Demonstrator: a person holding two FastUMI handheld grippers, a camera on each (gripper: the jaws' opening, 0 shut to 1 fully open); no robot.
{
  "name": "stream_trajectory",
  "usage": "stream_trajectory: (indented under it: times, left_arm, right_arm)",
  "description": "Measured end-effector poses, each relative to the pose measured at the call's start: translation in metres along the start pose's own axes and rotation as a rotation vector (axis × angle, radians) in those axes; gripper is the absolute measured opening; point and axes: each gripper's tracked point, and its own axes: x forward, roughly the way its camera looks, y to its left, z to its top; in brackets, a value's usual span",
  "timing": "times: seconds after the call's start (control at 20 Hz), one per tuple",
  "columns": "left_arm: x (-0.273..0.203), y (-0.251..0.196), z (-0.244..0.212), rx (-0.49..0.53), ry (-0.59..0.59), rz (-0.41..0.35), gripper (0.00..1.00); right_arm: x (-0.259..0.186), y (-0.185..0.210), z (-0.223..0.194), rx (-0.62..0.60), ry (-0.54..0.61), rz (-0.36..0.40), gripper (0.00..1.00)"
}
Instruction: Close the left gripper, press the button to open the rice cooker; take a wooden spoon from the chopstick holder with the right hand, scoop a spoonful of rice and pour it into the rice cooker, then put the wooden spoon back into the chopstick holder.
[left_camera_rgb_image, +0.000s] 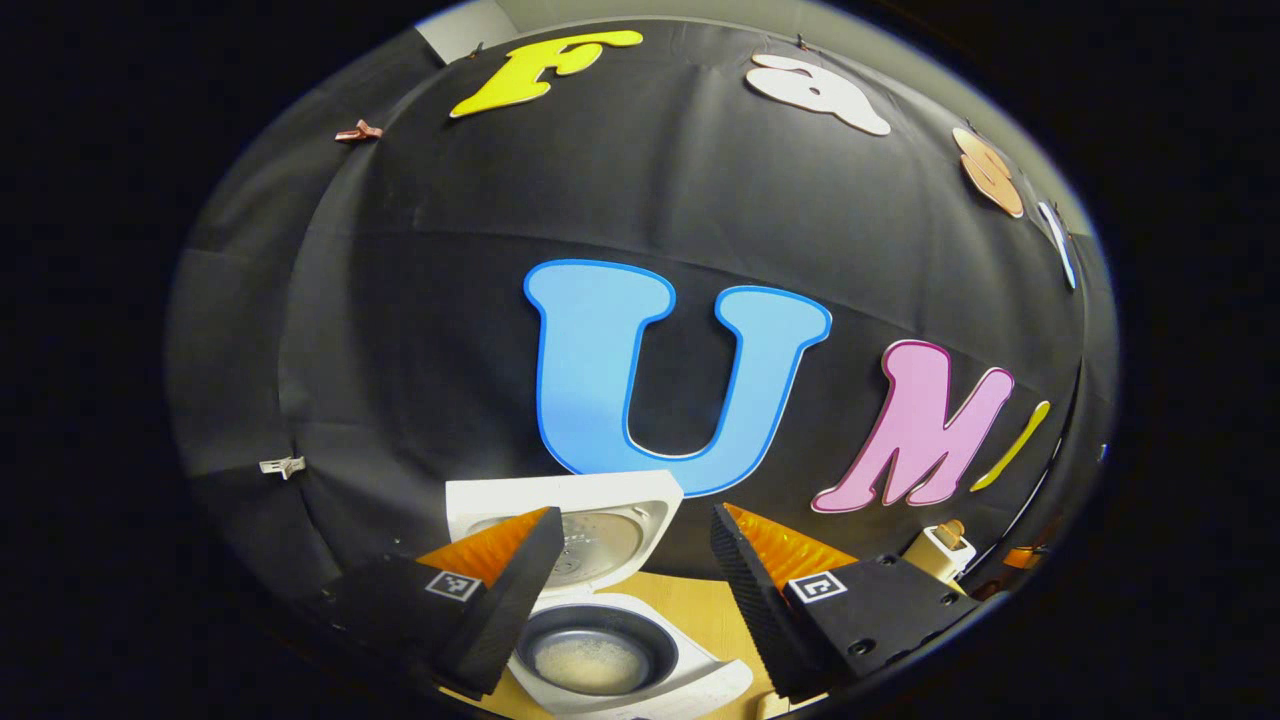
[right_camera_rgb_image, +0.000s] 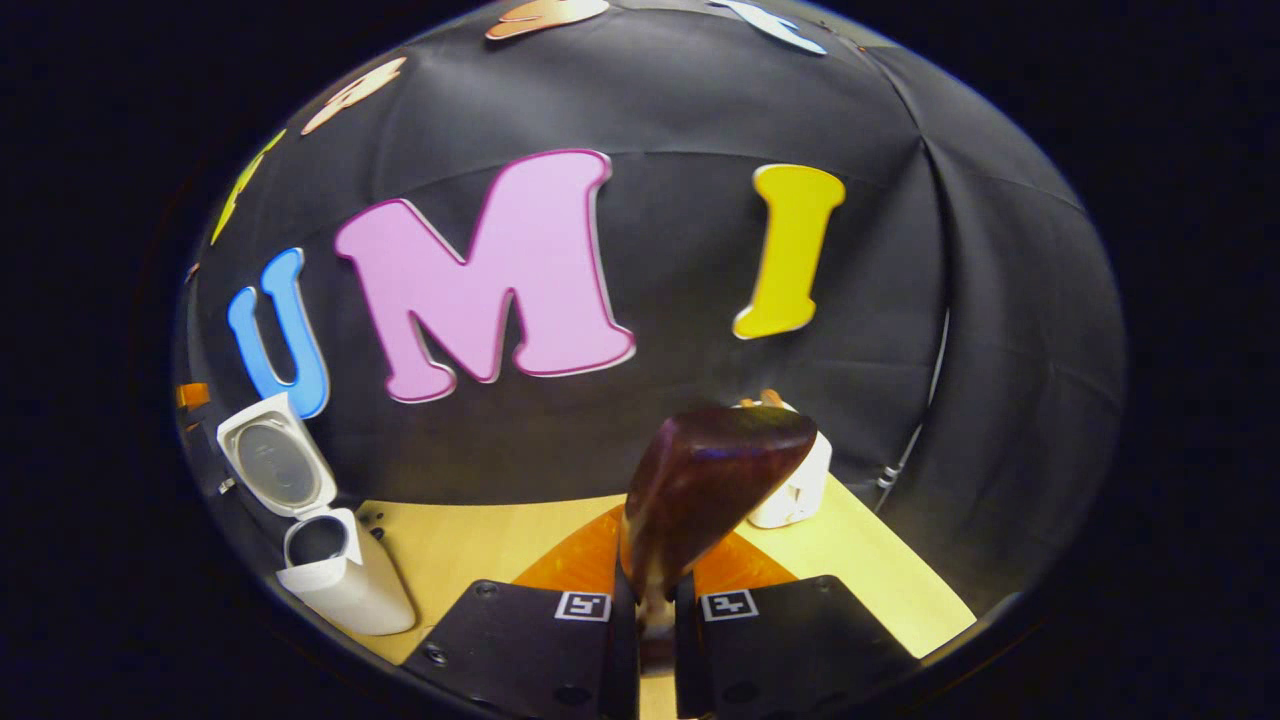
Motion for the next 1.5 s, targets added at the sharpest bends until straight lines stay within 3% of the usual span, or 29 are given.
stream_trajectory:
  times: [0.3, 0.45, 0.65, 0.9, 1.3, 1.35, 1.4, 1.5]
  left_arm:
    - [-0.007, -0.007, -0.009, 0.034, 0.035, 0.046, 0.96]
    - [-0.010, -0.007, -0.013, 0.049, 0.055, 0.073, 0.96]
    - [-0.013, -0.007, -0.015, 0.057, 0.063, 0.100, 0.95]
    - [-0.012, -0.009, -0.021, 0.078, 0.077, 0.121, 0.96]
    - [-0.006, -0.015, -0.039, 0.038, 0.108, 0.119, 0.96]
    - [-0.005, -0.017, -0.040, 0.037, 0.110, 0.114, 0.96]
    - [-0.003, -0.019, -0.039, 0.045, 0.109, 0.112, 0.96]
    - [-0.003, -0.020, -0.037, 0.063, 0.102, 0.109, 0.96]
  right_arm:
    - [0.047, -0.045, -0.044, 0.104, 0.069, -0.024, 0.18]
    - [0.067, -0.055, -0.068, 0.091, 0.106, -0.033, 0.18]
    - [0.083, -0.046, -0.099, 0.108, 0.160, -0.007, 0.18]
    - [0.101, -0.063, -0.111, 0.057, 0.161, -0.052, 0.18]
    - [0.104, -0.063, -0.151, 0.143, 0.201, -0.058, 0.19]
    - [0.104, -0.062, -0.157, 0.151, 0.209, -0.062, 0.08]
    - [0.106, -0.062, -0.157, 0.158, 0.202, -0.067, 0.24]
    - [0.103, -0.068, -0.154, 0.162, 0.198, -0.090, 0.28]
